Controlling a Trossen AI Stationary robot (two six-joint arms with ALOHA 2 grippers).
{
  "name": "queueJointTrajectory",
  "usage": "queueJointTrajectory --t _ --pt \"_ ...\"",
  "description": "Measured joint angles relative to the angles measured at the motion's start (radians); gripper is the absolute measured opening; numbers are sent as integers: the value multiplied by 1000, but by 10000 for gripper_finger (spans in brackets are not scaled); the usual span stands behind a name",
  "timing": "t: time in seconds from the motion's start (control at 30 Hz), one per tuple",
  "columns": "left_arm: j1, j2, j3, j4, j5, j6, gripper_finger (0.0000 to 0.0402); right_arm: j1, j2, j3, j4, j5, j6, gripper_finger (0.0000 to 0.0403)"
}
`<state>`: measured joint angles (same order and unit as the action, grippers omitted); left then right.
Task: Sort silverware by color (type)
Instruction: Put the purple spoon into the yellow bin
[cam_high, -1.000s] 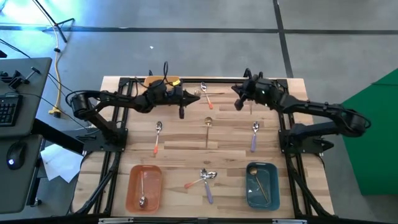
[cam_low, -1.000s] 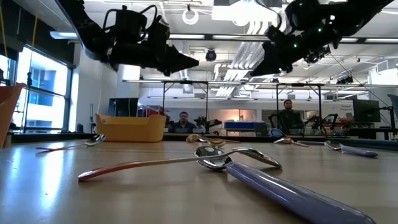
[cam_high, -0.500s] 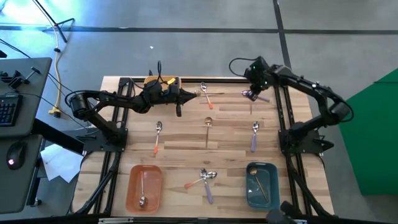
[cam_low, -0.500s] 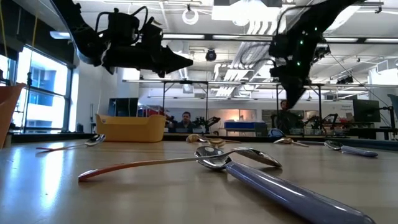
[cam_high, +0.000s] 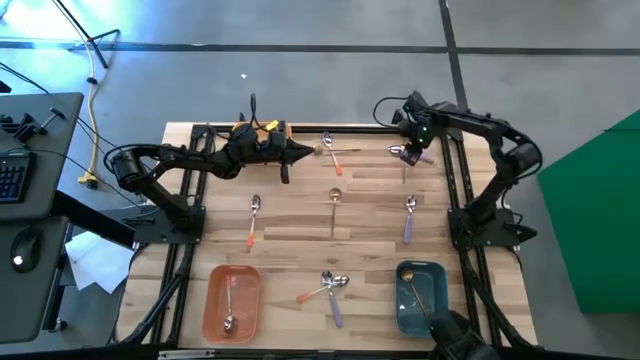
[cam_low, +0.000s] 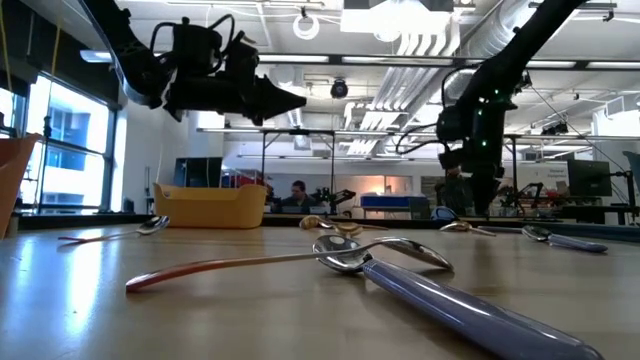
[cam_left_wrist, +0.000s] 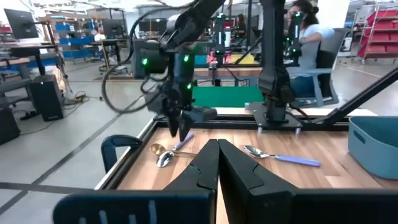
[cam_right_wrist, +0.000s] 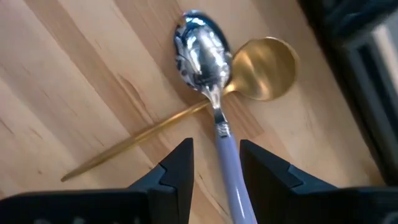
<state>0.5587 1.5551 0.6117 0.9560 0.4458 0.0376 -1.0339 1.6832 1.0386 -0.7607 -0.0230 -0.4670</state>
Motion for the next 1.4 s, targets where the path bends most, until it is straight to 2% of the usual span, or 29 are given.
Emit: queueJointTrajectory --t 0.23,0.43,0.6,0.73,0.83,1.03,1.2,1.4 --pt "0 0 -4 18 -1 -11 0 -4 20 4 26 21 -35 115" --pt "9 1 -63 169 -2 -29 0 -7 19 14 -16 30 -45 115" --pt "33 0 -97 203 -3 -59 0 0 18 103 -100 79 -17 115" --pt "40 1 -125 224 -9 -61 0 13 32 208 -243 87 4 115" --pt "43 0 -132 226 -10 -61 0 39 67 277 -336 104 15 115" --pt "43 0 -134 224 -10 -61 0 84 171 343 -399 107 21 117" --pt "43 0 -134 222 -10 -61 0 109 247 348 -438 120 43 155" --pt "43 0 -144 214 -10 -45 0 117 255 348 -415 189 40 211"
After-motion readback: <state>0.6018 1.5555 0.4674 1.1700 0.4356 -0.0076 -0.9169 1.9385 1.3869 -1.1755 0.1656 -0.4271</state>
